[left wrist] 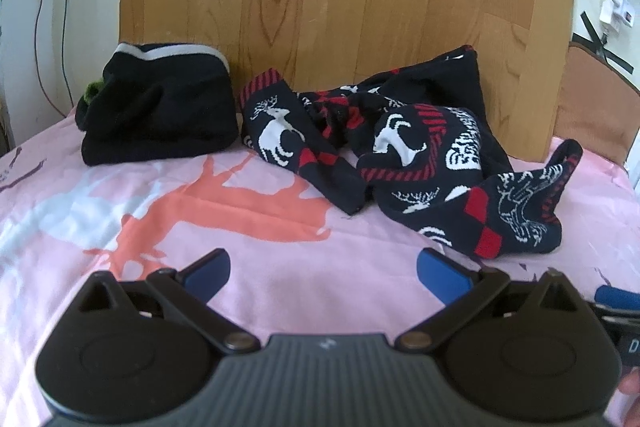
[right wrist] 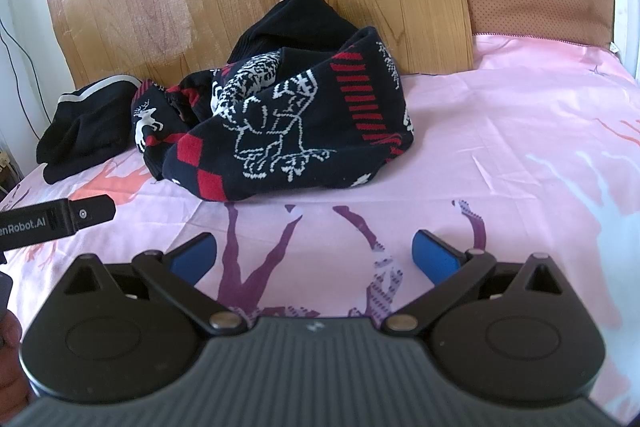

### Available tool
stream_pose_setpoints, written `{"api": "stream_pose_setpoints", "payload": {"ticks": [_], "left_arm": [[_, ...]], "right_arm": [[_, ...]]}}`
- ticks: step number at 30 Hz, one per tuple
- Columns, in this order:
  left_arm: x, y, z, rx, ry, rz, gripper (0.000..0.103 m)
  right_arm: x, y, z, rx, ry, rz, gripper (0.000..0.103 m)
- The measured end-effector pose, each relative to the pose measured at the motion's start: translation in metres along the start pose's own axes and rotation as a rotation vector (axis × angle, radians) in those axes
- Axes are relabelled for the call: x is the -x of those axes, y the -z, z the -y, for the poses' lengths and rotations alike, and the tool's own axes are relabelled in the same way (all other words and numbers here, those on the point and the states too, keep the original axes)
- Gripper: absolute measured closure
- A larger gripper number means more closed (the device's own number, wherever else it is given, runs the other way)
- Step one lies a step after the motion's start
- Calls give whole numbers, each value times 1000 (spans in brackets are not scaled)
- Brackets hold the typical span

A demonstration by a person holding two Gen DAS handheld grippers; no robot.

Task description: Fold small clothes

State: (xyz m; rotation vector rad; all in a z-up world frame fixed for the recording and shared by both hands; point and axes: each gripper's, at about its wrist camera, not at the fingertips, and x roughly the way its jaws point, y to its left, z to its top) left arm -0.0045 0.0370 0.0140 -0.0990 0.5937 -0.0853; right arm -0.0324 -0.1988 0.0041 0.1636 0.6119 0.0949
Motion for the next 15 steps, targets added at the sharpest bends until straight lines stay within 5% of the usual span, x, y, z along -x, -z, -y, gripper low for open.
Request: {"api": "stream_pose_setpoints", "payload": {"ticks": [15], "left_arm": [[1, 0, -2, 11, 21, 1, 0]], "right_arm": [[0, 0, 1, -1, -1, 1, 0]]}}
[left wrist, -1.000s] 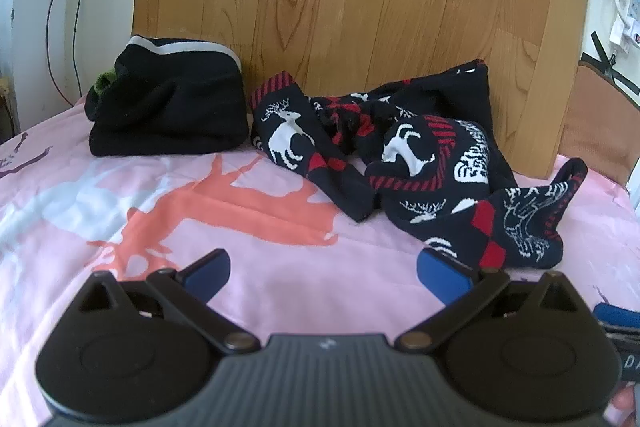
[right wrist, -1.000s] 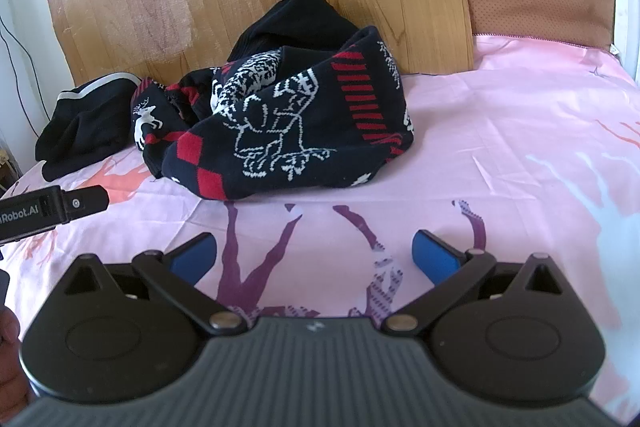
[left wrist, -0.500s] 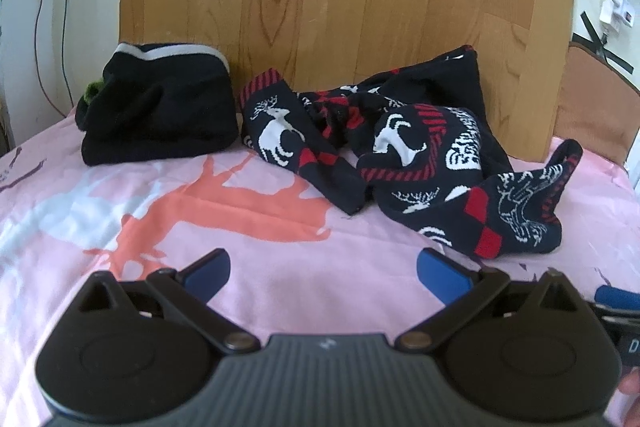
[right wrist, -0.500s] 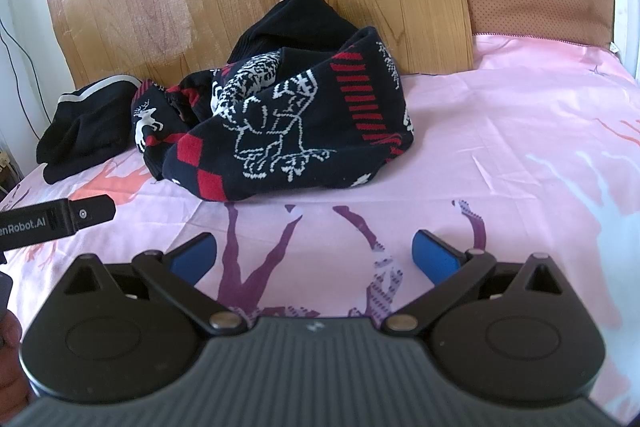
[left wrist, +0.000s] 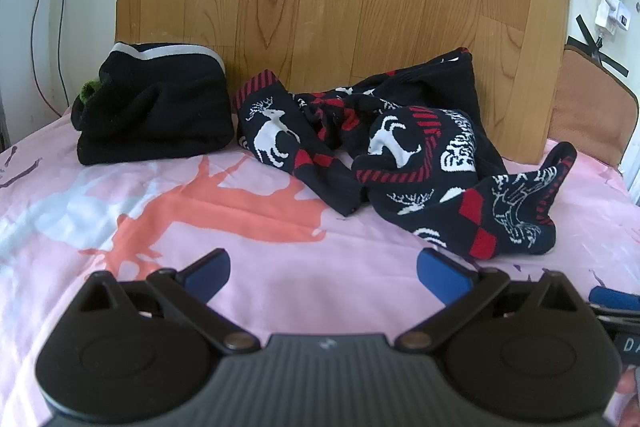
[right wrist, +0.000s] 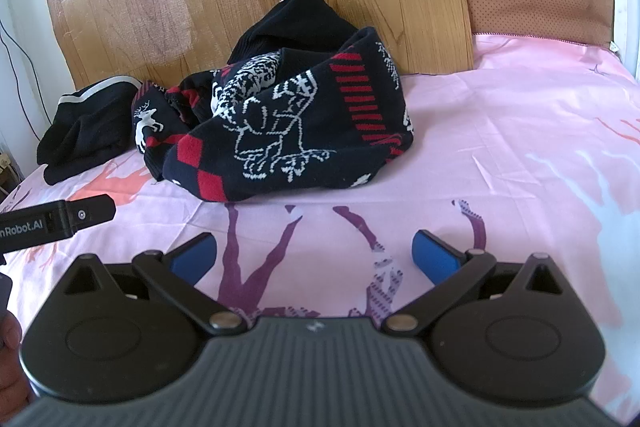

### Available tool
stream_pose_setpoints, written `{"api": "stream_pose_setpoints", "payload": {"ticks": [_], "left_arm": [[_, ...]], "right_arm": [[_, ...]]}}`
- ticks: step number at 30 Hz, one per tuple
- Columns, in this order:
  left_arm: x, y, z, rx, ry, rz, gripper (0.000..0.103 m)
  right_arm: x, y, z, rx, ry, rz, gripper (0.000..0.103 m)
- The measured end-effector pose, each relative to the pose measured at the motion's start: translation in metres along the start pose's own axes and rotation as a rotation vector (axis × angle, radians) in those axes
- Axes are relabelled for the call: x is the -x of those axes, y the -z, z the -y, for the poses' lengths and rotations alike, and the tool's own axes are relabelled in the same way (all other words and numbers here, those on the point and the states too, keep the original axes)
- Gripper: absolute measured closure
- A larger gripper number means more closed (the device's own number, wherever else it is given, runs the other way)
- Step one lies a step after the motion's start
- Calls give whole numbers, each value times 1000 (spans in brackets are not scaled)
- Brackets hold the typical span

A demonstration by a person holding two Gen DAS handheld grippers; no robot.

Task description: Fold small clothes

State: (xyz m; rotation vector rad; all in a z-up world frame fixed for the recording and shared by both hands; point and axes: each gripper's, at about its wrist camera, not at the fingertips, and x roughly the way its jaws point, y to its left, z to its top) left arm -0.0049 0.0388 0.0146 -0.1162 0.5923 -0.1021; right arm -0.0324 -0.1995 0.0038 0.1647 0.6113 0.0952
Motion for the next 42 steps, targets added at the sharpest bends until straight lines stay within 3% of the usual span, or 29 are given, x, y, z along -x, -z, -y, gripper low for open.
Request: {"api": "stream_pose_setpoints", "payload": {"ticks": [38, 39, 42], "left_arm": [[-1, -1, -7, 45, 6, -9, 0], [-1, -2, -8, 50, 4, -6, 0], [-1, -3, -15, 84, 0, 2, 0]], "right_arm": [[-1, 1, 3, -24, -4, 14, 0], [0, 1, 4, -25, -7, 18, 2], [2, 1, 2, -4, -35, 40, 26]]}}
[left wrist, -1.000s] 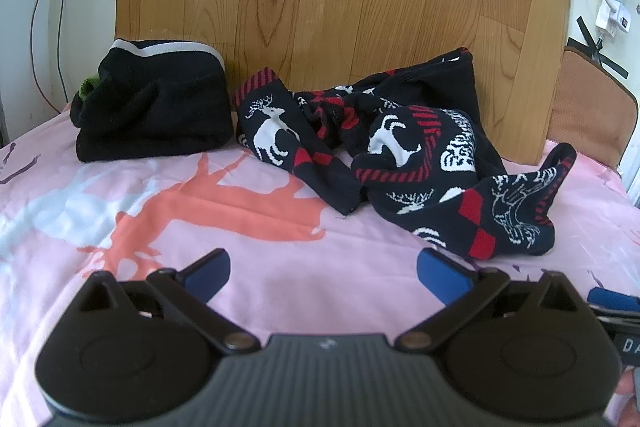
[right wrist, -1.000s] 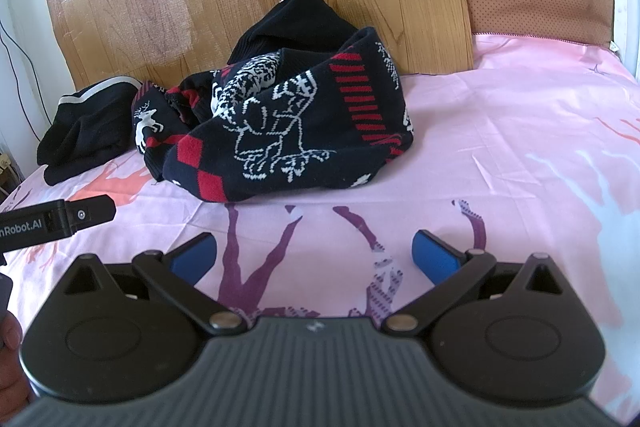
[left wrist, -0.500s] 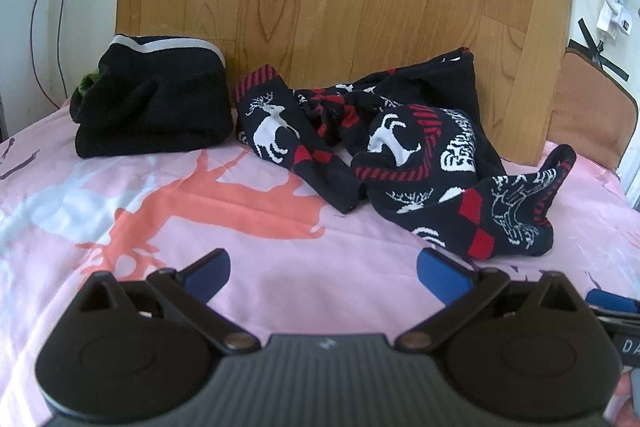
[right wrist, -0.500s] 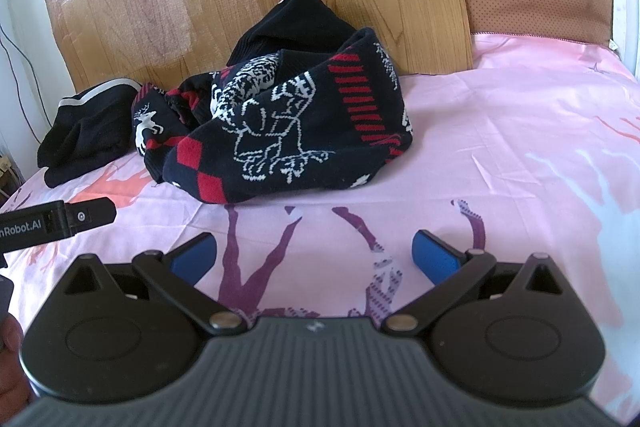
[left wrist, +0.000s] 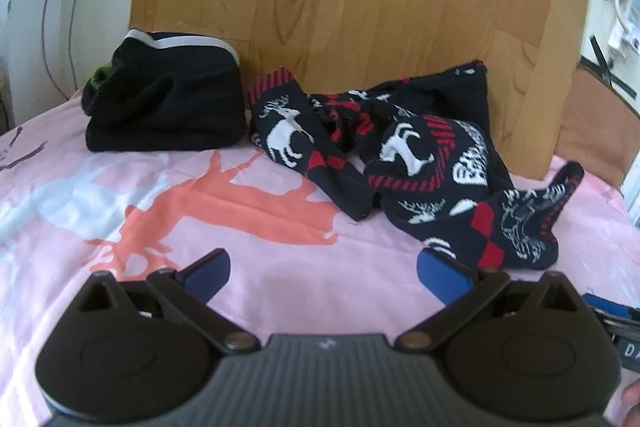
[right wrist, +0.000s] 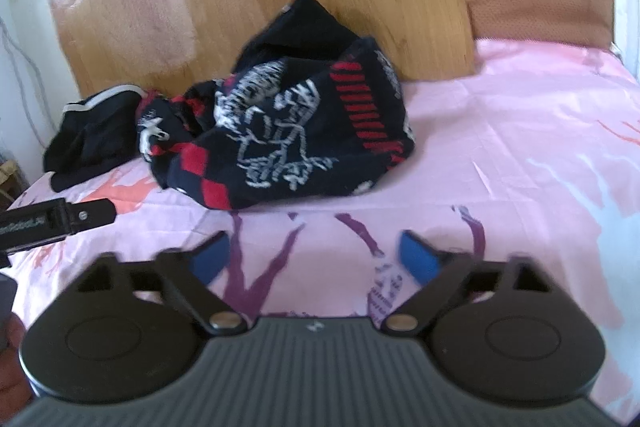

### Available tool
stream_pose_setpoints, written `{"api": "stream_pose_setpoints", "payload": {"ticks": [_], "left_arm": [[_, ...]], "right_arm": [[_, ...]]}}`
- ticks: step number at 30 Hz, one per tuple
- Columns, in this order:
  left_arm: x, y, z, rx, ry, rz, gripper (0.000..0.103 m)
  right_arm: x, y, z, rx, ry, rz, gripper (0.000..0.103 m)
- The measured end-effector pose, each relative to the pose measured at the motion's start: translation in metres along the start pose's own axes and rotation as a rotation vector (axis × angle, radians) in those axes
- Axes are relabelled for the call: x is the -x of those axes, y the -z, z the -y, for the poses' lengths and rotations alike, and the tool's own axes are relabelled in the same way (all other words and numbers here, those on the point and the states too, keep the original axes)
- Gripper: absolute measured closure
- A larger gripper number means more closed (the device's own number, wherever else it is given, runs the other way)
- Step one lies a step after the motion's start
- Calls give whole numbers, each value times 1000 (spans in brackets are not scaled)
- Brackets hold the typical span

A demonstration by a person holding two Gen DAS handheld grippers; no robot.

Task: Fold small clothes
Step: 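Grasp the navy reindeer sweater with the right gripper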

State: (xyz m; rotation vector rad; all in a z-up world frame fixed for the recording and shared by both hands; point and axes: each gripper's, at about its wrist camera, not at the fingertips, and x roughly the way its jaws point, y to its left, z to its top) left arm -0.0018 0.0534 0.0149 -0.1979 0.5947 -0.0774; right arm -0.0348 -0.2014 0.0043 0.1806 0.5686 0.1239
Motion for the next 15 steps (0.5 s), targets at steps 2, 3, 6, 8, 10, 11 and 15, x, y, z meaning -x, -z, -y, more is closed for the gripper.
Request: {"api": "stream_pose_setpoints", "payload": {"ticks": [2, 3, 6, 8, 10, 11, 15], "left_arm": [[0, -1, -6, 31, -6, 4, 0], [0, -2, -8, 44, -10, 7, 0], [1, -4, -12, 57, -30, 27, 0], [2, -5, -14, 62, -40, 39, 0], [1, -6, -16, 71, -39, 39, 0], [0, -7, -18, 77, -35, 35, 0], [-3, -7, -22, 99, -20, 25, 0]], "right_arm": [[3, -4, -8, 55, -34, 31, 35], [5, -7, -13, 92, -48, 52, 35], [6, -19, -38, 262, -74, 123, 35], [-4, -26, -50, 354, -67, 144, 35], [-24, -32, -58, 400, -62, 109, 34], [-35, -34, -60, 407, -62, 81, 33], [-80, -32, -64, 425, -10, -4, 65]]}}
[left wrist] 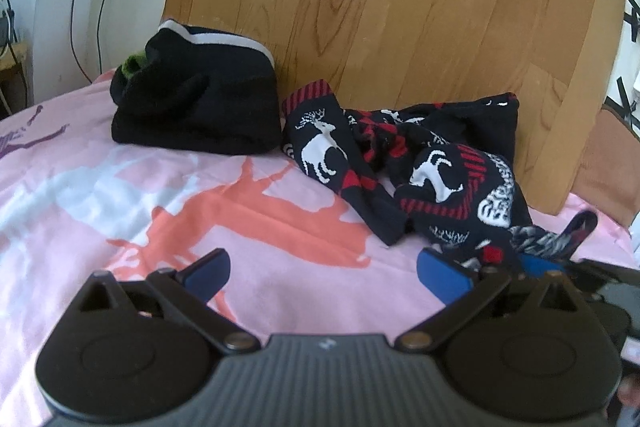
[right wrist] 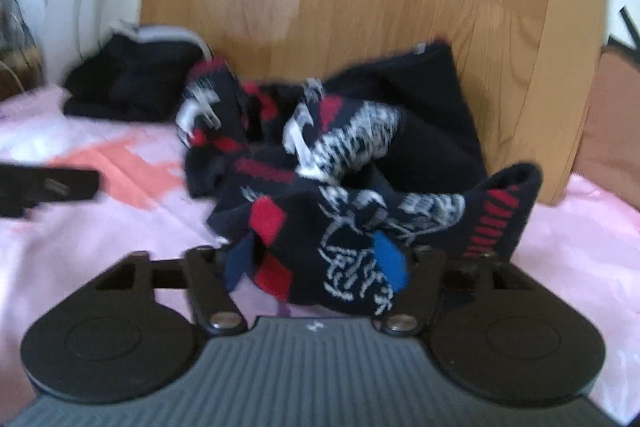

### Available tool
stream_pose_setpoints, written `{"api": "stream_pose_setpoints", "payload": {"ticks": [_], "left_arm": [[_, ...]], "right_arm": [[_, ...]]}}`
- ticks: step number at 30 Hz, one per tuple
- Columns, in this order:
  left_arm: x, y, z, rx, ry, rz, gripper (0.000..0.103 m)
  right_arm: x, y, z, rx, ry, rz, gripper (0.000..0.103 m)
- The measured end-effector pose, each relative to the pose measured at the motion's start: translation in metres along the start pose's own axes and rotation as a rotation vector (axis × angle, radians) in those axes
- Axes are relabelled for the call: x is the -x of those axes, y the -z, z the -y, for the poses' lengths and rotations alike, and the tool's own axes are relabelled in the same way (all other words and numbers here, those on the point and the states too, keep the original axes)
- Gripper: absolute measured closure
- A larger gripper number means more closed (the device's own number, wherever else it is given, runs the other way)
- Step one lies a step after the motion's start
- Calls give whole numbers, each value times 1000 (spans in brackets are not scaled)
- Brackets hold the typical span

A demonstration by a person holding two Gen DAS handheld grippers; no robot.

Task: Fold small clothes
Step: 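Grasp the navy reindeer sweater with the right gripper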

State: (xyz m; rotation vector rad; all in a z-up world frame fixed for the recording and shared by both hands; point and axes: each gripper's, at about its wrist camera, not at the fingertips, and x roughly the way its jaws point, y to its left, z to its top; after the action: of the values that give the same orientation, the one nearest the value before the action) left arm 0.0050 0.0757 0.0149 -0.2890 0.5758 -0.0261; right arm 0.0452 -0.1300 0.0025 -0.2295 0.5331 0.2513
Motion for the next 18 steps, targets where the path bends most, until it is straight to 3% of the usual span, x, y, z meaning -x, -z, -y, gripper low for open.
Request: {"api": "stream_pose_setpoints", "payload": {"ticks": [1, 2, 7, 9, 15, 18], "left_arm": [[0, 0, -1, 6, 4, -2, 0], [-1, -1, -2, 12, 9, -4, 0], [-3, -1, -4, 22, 26, -16, 0], [-2, -1, -4, 17, 26, -13, 0], [1, 2, 1, -7, 19, -8, 0], [3, 4, 4, -24, 17, -3, 0]], "right_arm": [[-4, -1, 4, -14, -3, -7, 80], [0, -4, 9, -45, -10, 6, 84], [71, -33, 59, -211, 31, 203, 86], [108, -41, 85, -269, 58, 286, 92], [201, -34, 151, -355, 281, 455, 92], [221, -18, 179, -421, 400, 466, 92]]}}
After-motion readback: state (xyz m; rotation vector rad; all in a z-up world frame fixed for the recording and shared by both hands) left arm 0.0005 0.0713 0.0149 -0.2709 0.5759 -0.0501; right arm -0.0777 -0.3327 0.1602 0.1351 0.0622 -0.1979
